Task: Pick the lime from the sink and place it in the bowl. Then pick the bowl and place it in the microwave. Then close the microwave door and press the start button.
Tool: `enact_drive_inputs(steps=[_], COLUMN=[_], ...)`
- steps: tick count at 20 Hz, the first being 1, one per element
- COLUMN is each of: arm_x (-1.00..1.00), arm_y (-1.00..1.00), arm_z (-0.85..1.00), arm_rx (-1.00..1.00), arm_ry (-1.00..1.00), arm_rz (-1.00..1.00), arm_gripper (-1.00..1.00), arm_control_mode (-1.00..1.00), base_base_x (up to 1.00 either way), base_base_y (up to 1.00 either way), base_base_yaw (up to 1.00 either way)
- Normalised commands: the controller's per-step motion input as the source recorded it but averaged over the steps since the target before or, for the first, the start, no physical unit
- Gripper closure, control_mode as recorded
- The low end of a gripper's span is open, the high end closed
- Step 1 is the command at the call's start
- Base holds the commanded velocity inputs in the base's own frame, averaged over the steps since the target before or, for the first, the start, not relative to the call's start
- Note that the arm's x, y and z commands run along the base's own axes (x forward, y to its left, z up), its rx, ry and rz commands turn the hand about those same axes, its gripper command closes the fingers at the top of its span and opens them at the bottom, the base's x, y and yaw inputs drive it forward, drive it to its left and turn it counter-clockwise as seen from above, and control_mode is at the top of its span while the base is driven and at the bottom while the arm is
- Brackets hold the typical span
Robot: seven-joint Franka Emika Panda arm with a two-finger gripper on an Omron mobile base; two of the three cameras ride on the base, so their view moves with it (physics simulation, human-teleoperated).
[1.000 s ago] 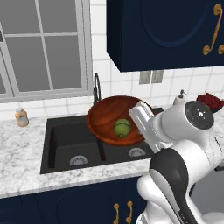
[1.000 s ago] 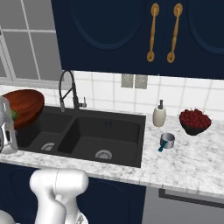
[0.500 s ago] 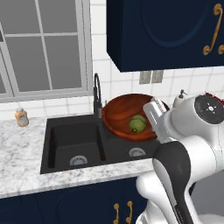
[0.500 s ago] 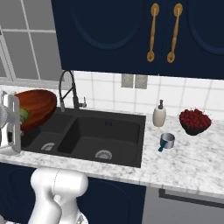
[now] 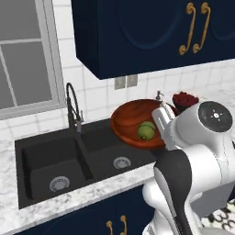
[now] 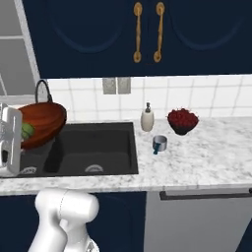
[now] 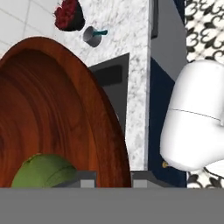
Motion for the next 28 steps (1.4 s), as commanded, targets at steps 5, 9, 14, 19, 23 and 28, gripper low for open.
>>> enact_drive_inputs(steps=[5, 9, 14, 19, 23, 28], arm_x=[0.00, 0.00, 0.00, 0.00, 0.00, 0.00], arm_y=[0.00, 0.00, 0.00, 0.00, 0.00, 0.00], arm_z=[0.00, 0.00, 0.00, 0.00, 0.00, 0.00], arm_rx=[0.00, 0.00, 0.00, 0.00, 0.00, 0.00], arm_ry=[0.00, 0.00, 0.00, 0.00, 0.00, 0.00], arm_rz=[0.00, 0.00, 0.00, 0.00, 0.00, 0.00], arm_gripper=[1.00, 1.00, 1.00, 1.00, 1.00, 1.00], arm_control_mode=[1.00, 1.00, 1.00, 1.00, 1.00, 1.00], base_base_x=[-0.29, -0.24, -0.14, -0.10, -0.05, -0.01], base_base_y=[0.00, -0.03, 0.00, -0.22, -0.54, -0.52], base_base_yaw=[-0.76, -0.78, -0.80, -0.75, -0.65, -0.66])
